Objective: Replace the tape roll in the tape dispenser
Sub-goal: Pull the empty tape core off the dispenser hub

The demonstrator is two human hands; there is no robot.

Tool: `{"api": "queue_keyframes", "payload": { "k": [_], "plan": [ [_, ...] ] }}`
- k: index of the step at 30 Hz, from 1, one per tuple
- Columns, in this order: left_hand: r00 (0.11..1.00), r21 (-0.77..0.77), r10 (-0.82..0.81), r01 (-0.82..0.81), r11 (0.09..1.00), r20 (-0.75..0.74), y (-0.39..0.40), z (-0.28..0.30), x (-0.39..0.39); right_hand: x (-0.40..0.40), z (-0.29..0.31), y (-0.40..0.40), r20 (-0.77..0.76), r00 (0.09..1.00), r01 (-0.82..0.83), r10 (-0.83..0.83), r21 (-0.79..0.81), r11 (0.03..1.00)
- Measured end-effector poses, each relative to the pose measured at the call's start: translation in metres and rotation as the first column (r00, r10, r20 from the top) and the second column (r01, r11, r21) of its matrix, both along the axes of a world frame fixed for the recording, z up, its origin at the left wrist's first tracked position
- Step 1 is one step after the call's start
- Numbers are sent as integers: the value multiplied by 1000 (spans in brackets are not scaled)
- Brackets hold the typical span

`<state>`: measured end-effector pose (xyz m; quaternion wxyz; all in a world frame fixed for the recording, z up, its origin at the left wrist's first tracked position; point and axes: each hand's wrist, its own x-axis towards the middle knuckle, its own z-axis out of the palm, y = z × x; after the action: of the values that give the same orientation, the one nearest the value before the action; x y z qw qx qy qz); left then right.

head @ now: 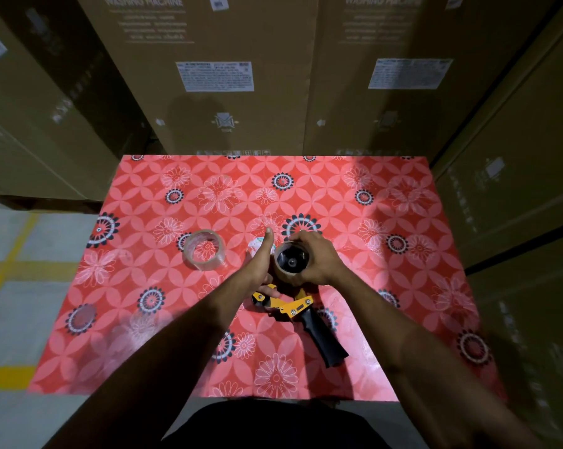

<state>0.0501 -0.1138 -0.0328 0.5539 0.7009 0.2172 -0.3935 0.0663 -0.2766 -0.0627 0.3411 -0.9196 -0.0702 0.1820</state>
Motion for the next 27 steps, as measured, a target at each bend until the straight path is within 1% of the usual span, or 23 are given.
{"api": "queue_keyframes", "payload": {
  "k": [2, 4, 6, 7, 9, 11, 13, 16, 17, 18, 20, 21, 23, 26, 27],
  "plan": [
    [1000, -3, 12, -12, 1000, -10, 2, -2, 1, 1, 2, -2, 34, 998, -46, 45, 34, 998],
    [1000, -2, 11, -11, 1000, -22, 0, 0, 1, 0, 3, -2, 3, 997, -71, 71, 23, 997],
    [999, 4, 24, -24, 1000, -22, -1, -1, 1, -4, 3, -1, -67, 998, 9, -9, -2, 1000],
    [999, 7, 35, -35, 999, -26, -1, 3, 1, -5, 3, 1, -77, 995, 56, -59, -30, 998],
    [998, 16, 39, -39, 999, -50, 1, 2, 1, -3, 2, 1, -23, 992, 120, -122, -67, 990],
    [999, 28, 30, -30, 999, -29, -1, 3, 1, 0, 4, -3, 44, 985, 168, -165, -68, 983],
    [1000, 40, 16, -15, 999, -17, -4, 4, -1, -1, 5, -14, 40, 983, 183, -181, -48, 982],
    [1000, 25, 6, -5, 1000, -22, -4, -3, 1, -9, 13, -22, 8, 977, 210, -211, 74, 975],
    [999, 25, 6, -5, 1000, -33, -3, -1, 1, -11, 16, -20, -3, 979, 202, -203, 92, 975],
    [999, 32, 13, -11, 999, -48, -1, -4, 2, -14, 18, -14, -9, 987, 163, -163, 61, 985],
    [999, 43, 11, -10, 999, -37, 0, -7, 2, -16, 16, -2, -3, 996, 91, -92, -72, 993],
    [999, 42, 20, -19, 999, -28, 0, -7, 2, -17, 15, 2, 12, 996, 93, -93, -105, 990],
    [999, 35, 30, -30, 999, -14, 1, -7, 2, -15, 14, 2, 31, 995, 100, -99, -62, 993],
    [1000, 3, -22, 22, 1000, -12, 3, -6, 0, -11, 16, -2, 99, 995, -10, 9, 13, 1000],
    [999, -11, -34, 33, 999, -22, 4, -6, 0, -11, 13, -1, 137, 990, -21, 17, 31, 999]
  ]
}}
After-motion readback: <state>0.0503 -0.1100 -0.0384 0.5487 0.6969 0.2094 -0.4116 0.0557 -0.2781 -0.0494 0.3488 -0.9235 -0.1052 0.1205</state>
